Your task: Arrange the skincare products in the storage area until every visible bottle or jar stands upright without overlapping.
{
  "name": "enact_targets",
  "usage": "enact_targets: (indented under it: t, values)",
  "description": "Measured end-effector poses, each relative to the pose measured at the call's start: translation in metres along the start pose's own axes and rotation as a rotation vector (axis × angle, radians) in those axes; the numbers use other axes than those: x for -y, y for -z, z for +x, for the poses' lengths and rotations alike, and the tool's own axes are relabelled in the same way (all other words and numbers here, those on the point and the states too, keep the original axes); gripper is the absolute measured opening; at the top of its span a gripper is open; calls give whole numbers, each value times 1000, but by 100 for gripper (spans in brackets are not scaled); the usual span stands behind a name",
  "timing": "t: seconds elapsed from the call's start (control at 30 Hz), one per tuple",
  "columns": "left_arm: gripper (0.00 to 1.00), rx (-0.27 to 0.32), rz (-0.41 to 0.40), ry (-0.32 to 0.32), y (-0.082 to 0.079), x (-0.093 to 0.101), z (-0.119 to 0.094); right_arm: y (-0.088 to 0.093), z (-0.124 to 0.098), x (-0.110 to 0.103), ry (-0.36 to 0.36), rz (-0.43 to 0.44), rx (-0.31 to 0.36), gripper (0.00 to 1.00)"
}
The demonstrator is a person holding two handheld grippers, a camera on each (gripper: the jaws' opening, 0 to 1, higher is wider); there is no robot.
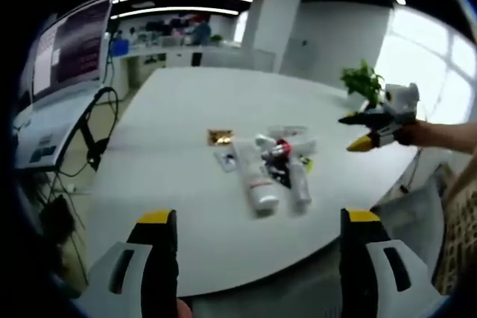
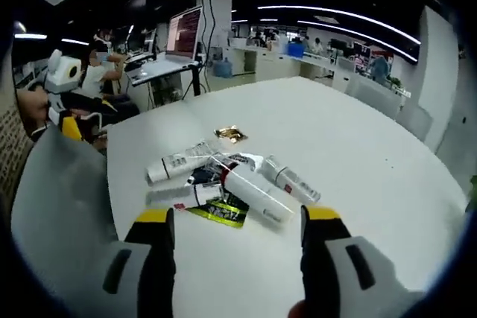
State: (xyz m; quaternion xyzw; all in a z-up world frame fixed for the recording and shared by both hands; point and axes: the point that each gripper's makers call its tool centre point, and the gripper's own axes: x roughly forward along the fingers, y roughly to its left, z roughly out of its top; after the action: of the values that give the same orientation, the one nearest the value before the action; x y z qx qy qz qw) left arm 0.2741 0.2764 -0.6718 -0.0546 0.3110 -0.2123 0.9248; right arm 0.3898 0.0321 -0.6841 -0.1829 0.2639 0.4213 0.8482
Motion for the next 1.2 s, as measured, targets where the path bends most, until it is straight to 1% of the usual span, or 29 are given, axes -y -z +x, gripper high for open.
enact_targets:
  t: [0.1,0.17,0.23,0.4,0.6,0.73,0.8,0.9,1.0,1.07,1.2]
  values:
    - [88,-3,-7,-3,0,-1,0,5,14,9,-33,-67,-52,64]
    - [88,-5,-10,-3,0,-1,1,4,21,13,-43,-82,-61,62]
    - [87,-4,-12,-6,0,-2,1,7,28,17,-65,-105,-84,61]
    - [87,-8,-23,-14,1,-4,1,13,46,22,-129,-205,-141,57]
    - [87,-11,-28,-22,1,-6,1,18,65,27,-176,-250,-177,53]
    - [87,-16,-36,-27,3,-7,1,18,75,28,-203,-283,-195,49]
    - [87,-18,-43,-31,3,-8,1,19,81,30,-219,-315,-208,47]
    - [87,-20,-47,-35,3,-9,2,21,91,30,-261,-373,-235,42]
    - [87,-23,-53,-37,4,-10,2,22,97,29,-299,-412,-258,38]
    - [87,-29,-55,-36,4,-9,2,21,101,28,-327,-445,-271,36]
    - [87,-40,-48,-27,6,-7,3,21,107,22,-383,-473,-291,36]
